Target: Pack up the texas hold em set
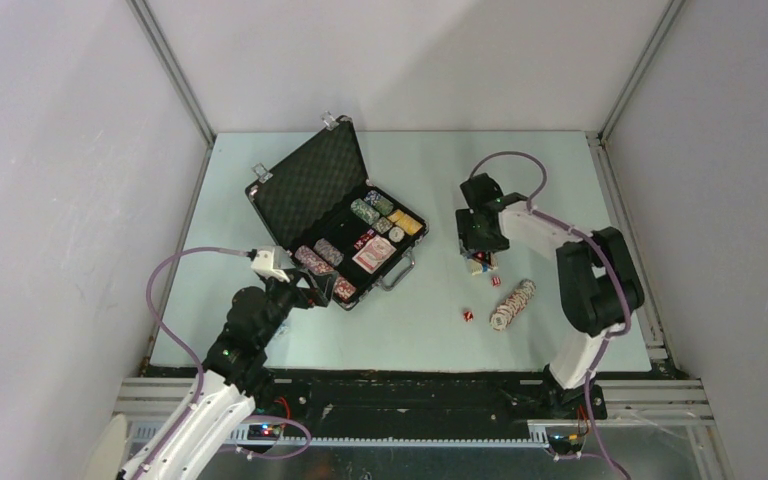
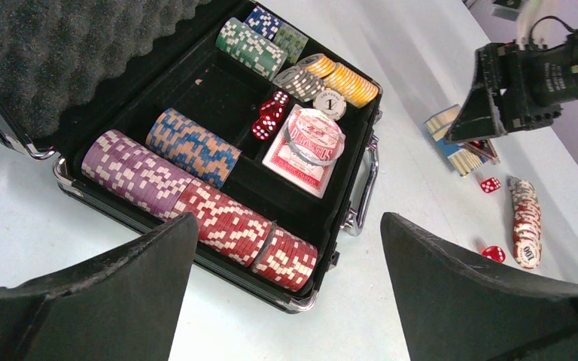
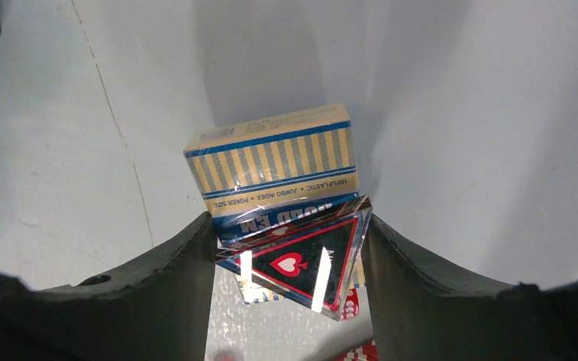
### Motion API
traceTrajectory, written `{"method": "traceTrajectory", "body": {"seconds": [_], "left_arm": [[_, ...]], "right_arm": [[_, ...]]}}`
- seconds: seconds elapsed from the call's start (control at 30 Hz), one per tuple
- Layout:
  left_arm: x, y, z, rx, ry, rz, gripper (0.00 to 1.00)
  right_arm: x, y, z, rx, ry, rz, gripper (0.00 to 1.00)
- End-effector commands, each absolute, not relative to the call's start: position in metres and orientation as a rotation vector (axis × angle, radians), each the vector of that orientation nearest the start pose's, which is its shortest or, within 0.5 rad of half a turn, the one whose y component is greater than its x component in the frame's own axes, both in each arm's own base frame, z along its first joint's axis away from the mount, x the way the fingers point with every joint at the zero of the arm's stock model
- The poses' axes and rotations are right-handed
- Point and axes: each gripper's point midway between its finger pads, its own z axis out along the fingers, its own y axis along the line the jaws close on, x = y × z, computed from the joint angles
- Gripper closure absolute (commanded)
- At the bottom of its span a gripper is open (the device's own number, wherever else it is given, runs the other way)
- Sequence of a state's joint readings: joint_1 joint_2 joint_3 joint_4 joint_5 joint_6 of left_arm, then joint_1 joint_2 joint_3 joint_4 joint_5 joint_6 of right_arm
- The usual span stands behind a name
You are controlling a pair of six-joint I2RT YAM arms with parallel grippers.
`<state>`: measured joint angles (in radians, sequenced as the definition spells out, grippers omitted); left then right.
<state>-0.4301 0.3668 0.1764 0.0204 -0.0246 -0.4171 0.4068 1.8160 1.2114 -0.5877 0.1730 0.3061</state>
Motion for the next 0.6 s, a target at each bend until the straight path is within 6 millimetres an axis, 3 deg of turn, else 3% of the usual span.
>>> {"method": "traceTrajectory", "body": {"seconds": [0.0, 0.13, 0.33, 0.57], "left_arm": [[0.24, -0.121, 0.154, 0.001, 1.736, -0.579, 0.02], [0.24, -0.121, 0.153, 0.002, 1.739, -0.577, 0.02], [0.241, -0.119, 0.152, -0.009, 1.741, -0.57, 0.02], [0.243, -0.116, 0.15, -0.041, 1.75, -0.559, 0.02]], "right_arm": [[0.369, 0.134, 0.076, -0.025, 2.544, 0.046, 0.75], [0.366, 0.141, 0.088, -0.043, 2.49, 0.122, 0.77], [0.358, 0.189, 0.128, -0.123, 2.373, 0.322, 0.76], [0.357, 0.238, 0.167, 0.242, 2.317, 0.514, 0.77]]}}
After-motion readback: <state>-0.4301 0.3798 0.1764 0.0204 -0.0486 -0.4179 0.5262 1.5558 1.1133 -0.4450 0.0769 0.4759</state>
